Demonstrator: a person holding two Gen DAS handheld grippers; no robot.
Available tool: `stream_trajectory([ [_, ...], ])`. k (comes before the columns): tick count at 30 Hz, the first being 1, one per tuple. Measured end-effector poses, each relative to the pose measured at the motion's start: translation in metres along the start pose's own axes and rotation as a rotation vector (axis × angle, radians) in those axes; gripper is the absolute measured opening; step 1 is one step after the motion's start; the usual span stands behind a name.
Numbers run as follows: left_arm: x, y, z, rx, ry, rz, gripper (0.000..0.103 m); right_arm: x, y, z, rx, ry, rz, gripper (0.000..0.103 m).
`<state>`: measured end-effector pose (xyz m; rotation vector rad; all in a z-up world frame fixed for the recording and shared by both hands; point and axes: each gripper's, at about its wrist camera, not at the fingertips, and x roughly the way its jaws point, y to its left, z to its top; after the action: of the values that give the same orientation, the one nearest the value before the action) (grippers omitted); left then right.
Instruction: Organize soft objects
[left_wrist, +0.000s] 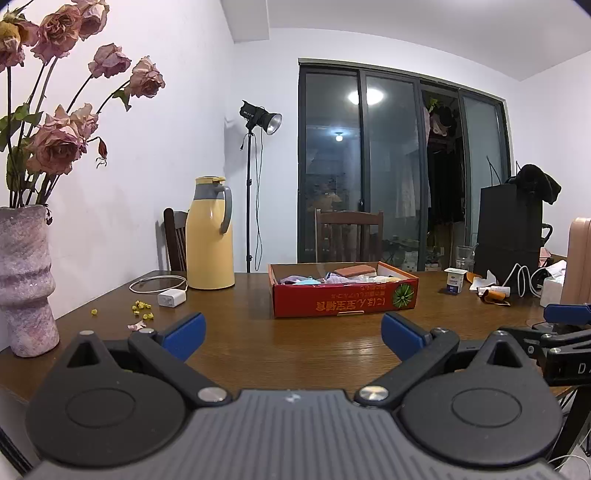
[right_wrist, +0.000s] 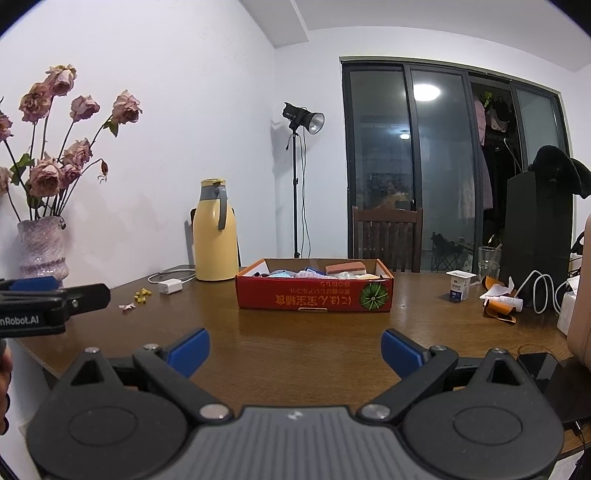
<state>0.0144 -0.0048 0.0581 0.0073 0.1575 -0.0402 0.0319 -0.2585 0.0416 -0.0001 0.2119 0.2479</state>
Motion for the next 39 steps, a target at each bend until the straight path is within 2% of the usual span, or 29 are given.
stream_trajectory([
  [39,0.0013,0.0035,0.0011,-0.001,-0.005,-0.013,0.103,-0.0012,-0.0014,-0.0011,0.008,-0.011,-0.009,0.101],
])
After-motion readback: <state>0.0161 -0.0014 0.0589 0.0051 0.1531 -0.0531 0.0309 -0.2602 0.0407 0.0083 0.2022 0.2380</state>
